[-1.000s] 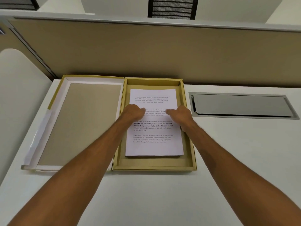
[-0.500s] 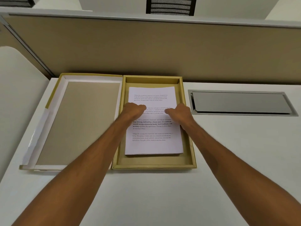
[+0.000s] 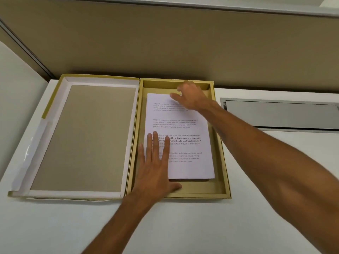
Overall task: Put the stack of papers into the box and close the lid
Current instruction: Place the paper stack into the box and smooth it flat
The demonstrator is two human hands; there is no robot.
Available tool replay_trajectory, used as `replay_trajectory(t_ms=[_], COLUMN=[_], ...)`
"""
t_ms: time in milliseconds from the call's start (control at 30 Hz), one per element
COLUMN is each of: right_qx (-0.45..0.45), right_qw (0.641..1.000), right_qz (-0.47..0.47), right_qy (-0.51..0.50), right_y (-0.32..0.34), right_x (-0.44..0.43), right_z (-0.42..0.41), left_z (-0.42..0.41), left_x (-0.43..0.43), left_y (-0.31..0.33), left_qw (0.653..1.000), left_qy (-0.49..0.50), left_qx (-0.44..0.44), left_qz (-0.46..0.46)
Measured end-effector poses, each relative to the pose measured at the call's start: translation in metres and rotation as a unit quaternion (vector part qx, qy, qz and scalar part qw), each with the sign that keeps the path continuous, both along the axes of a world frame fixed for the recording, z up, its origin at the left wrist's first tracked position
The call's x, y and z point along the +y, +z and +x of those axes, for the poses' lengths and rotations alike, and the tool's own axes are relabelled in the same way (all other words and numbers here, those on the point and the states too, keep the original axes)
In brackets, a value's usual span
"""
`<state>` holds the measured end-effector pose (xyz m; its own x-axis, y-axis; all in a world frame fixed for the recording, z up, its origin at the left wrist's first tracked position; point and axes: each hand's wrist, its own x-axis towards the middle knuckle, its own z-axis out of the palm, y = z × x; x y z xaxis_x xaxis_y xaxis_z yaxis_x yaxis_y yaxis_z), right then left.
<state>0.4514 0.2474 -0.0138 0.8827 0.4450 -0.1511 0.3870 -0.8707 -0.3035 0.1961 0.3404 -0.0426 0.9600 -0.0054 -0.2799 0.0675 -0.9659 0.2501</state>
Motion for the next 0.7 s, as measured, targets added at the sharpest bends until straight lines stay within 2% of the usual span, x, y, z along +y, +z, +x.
replay_trajectory(t_ms=[100,233,433,533,600,700], right_qx=[0.034,0.019,-0.018,-0.002,-0.025,-0.065], right_qw=[0.999,1.0,1.0,0.999,1.0,0.988], right_qz=[-0.008,0.011,-0.014,-0.033,-0.006,0.107], right_qy=[0.019,0.009,0.018,0.032,0.014,-0.085], right_y=[-0.014,-0.02,-0.026,-0.014,-0.005,0.004], right_x=[0.007,0.011,0.009,0.005,-0.002,-0.019], right_z=[0.009,0.012,0.007,0.004,-0.003,-0.028], left_z=[0.001,0.001,0.002,0.004,0.007,0.024], left_x=[0.003,0.007,0.006,0.005,0.005,0.013], left_y=[-0.012,-0.025,-0.029,-0.018,-0.003,0.018], left_qw=[0.999,0.997,0.996,0.996,0.991,0.958], left_qy=[-0.011,0.015,0.05,0.066,0.092,0.17], left_qx=[-0.032,-0.064,-0.04,-0.012,0.001,0.009], left_qz=[0.002,-0.039,-0.059,-0.058,-0.097,-0.231])
